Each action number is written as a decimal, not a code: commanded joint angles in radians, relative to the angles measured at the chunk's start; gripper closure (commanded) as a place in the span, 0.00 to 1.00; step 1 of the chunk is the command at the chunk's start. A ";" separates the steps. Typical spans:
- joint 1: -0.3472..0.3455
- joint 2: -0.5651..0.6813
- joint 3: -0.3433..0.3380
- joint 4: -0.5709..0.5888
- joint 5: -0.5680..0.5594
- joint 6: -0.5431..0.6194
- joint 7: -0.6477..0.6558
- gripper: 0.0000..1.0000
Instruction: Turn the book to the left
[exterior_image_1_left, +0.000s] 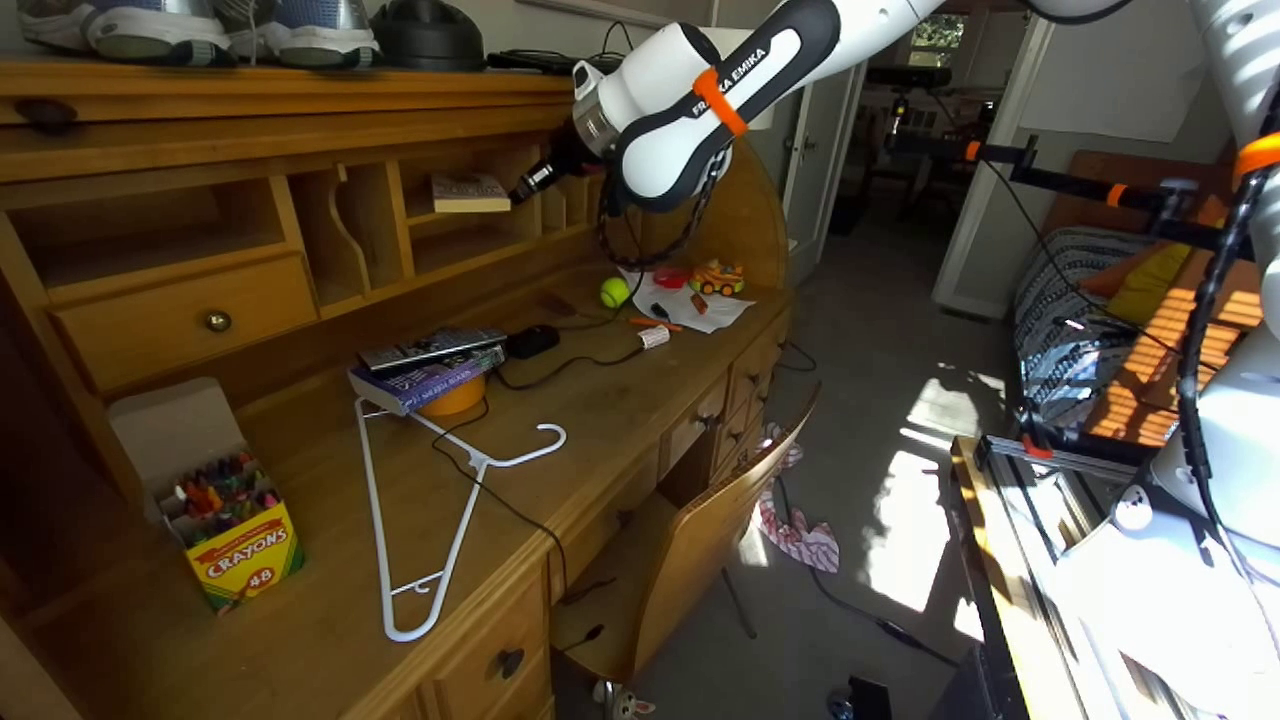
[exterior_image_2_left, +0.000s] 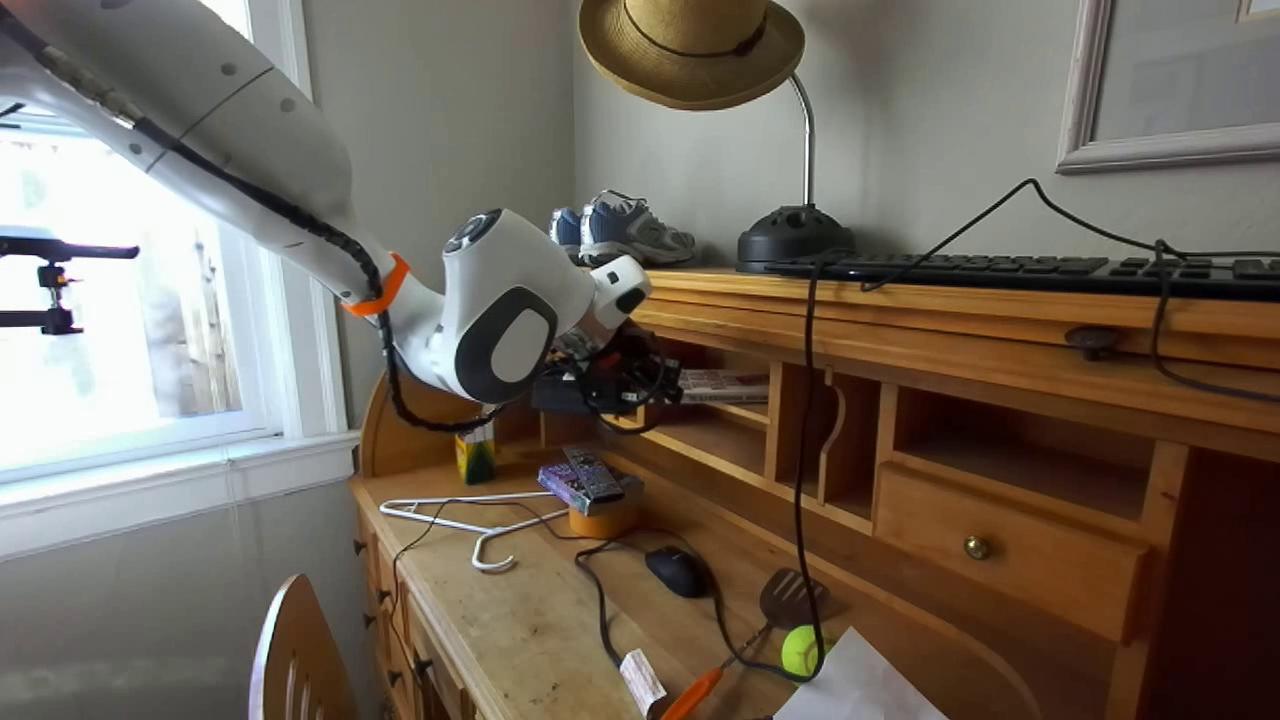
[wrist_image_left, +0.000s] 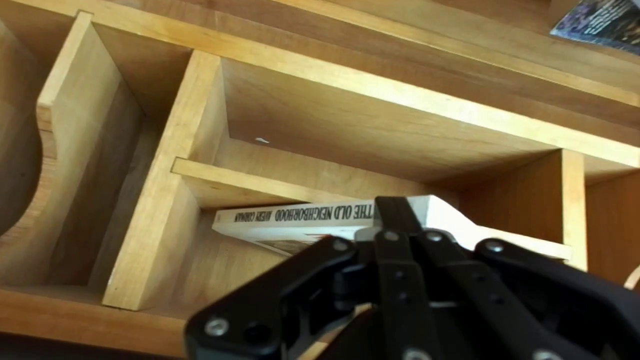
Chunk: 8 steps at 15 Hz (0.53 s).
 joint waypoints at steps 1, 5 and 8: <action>-0.077 -0.014 0.093 -0.056 -0.039 -0.007 -0.041 1.00; -0.128 -0.012 0.163 -0.085 -0.053 -0.013 -0.076 1.00; -0.144 -0.016 0.189 -0.105 -0.056 -0.009 -0.092 1.00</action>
